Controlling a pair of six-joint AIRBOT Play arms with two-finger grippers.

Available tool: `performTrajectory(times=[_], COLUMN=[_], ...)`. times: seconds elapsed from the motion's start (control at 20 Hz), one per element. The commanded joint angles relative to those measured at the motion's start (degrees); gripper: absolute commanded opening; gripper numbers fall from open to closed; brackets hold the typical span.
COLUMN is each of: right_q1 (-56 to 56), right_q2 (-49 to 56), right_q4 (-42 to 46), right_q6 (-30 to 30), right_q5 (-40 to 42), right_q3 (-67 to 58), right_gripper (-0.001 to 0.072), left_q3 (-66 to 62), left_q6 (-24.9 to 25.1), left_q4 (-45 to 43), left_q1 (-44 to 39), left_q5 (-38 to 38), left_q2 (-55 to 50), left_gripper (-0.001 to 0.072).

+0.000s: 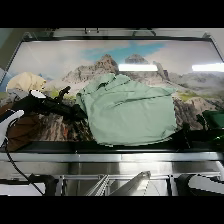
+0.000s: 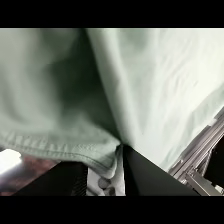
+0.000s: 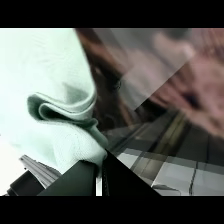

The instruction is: Fold the shirts.

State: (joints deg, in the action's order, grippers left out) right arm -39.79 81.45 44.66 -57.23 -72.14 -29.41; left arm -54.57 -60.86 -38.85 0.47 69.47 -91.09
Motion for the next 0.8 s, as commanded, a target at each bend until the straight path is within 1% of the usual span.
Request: performTrajectory(times=[0.0, 0.05, 0.1, 0.15, 0.2, 0.3, 0.35, 0.45, 0.5, 0.6, 0.75], right_q1=[-0.02, -0.02, -0.02, -0.02, -0.02, -0.02, -0.04, -0.13, -0.2, -0.81, -1.88], right_q2=[-0.02, -0.02, -0.02, -0.07, -0.17, -1.57, -2.97, -6.82, -9.07, -13.88, -21.05], right_q4=[0.0, -0.2, -0.87, -2.47, -5.81, -16.2, -22.18, -33.18, -37.31, -43.71, -50.21], right_q6=[-0.2, -0.17, -0.13, 0.13, 1.7, 5.9, 7.04, 7.56, 7.52, 6.29, 5.14], right_q5=[-0.37, -0.83, -1.6, -2.89, -5.31, -12.59, -16.41, -21.66, -22.69, -21.22, -14.69], right_q3=[-0.04, -0.04, -0.07, -0.13, -0.33, -1.16, -2.21, -5.77, -8.37, -15.04, -25.22], right_gripper=[0.0017, 0.0017, 0.0017, 0.0017, 0.0016, 0.0016, 0.0016, 0.0016, 0.0016, 0.0016, 0.0016], left_q3=[0.02, 0.02, 0.02, 0.02, 0.0, 0.0, -0.48, -3.23, -4.72, -7.52, -9.84], left_q6=[1.07, 1.05, 1.05, 1.05, 1.07, 1.07, 1.03, 0.0, -0.55, -0.92, -1.14], left_q4=[2.38, 2.4, 2.45, 2.69, 3.08, 4.72, 6.03, 7.56, 9.09, 15.65, 31.39], left_q1=[-3.06, -3.41, -3.41, -3.3, -2.84, -0.42, 1.84, 7.34, 10.43, 16.41, 24.37], left_q5=[-0.96, -0.31, 0.7, 2.05, 3.45, 6.95, 9.44, 16.63, 20.26, 25.51, 28.81], left_q2=[-0.02, -0.02, -0.02, 0.07, 0.46, 2.84, 4.7, 8.63, 11.13, 16.11, 23.5], left_gripper=[0.0224, 0.0221, 0.0097, 0.0015, 0.0016, 0.0016, 0.0016, 0.0016, 0.0016, 0.0016, 0.0016])
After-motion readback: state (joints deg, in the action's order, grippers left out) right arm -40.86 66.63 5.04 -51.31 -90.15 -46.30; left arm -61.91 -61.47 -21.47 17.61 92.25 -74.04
